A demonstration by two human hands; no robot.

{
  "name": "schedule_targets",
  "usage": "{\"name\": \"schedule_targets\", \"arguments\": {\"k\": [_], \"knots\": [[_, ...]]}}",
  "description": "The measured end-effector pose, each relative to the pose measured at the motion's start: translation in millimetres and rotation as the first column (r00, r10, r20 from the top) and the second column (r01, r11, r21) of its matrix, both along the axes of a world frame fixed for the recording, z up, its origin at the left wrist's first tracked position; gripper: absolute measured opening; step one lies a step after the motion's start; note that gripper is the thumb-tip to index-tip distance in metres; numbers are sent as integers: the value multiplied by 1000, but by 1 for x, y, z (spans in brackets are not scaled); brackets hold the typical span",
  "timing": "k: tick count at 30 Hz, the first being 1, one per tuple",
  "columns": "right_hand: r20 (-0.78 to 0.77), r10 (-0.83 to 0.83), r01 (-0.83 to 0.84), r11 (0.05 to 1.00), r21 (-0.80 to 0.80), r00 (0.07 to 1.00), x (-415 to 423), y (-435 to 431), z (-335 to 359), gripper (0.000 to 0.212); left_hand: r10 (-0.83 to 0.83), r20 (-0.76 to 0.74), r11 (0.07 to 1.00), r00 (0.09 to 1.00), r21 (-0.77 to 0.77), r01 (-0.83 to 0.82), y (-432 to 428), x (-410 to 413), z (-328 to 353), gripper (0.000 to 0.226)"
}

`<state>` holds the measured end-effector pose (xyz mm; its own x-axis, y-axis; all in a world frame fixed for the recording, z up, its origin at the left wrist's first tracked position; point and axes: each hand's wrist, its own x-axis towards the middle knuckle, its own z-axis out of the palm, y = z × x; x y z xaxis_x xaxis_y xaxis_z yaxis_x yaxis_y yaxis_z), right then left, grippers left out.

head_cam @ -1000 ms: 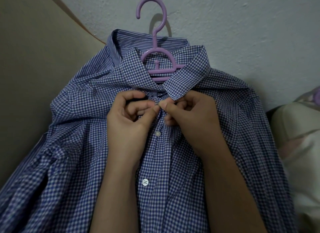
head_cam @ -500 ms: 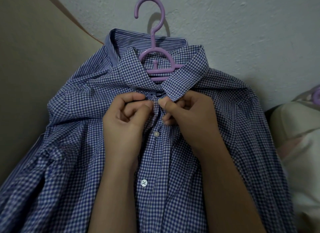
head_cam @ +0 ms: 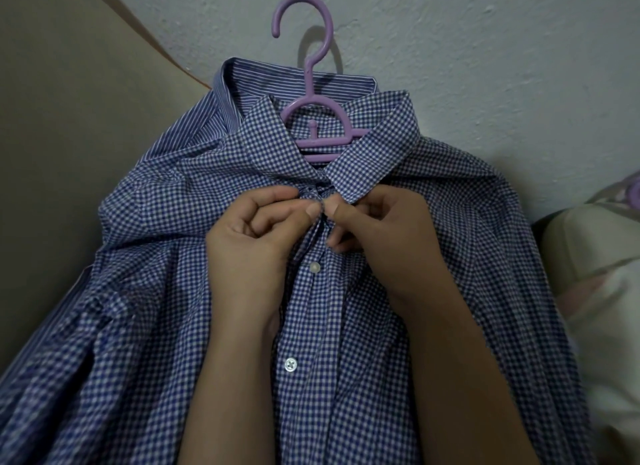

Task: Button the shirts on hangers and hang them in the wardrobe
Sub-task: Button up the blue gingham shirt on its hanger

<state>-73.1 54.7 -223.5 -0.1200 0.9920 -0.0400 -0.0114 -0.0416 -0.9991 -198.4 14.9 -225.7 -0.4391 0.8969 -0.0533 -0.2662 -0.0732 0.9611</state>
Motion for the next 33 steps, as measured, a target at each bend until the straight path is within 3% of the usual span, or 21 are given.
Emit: {"name": "schedule_targets", "arguments": {"k": [8,15,23,29,33], "knots": [[-44,9,-11,1000,-28,999,3,2,-1,31,-6,-64,999,998,43,8,-1,2,3,38],[-36,-8,8,1000,-14,999,2,0,1,37,14,-80,998,997,66,-8,-2,3,0,29],[-43,10,-13,999,-49,999,1,0,1,35,20,-16,998,1000,60,-19,0,3,2,49],[-105,14,-23,996,-89,994,1,0,5,24,40,-96,998,995,55,-35,-1,6,1,41],[-51,-9,6,999,-49,999,-1,-3,5,40,85,-248,994,965,91,-64,-4,9,1,38]]}}
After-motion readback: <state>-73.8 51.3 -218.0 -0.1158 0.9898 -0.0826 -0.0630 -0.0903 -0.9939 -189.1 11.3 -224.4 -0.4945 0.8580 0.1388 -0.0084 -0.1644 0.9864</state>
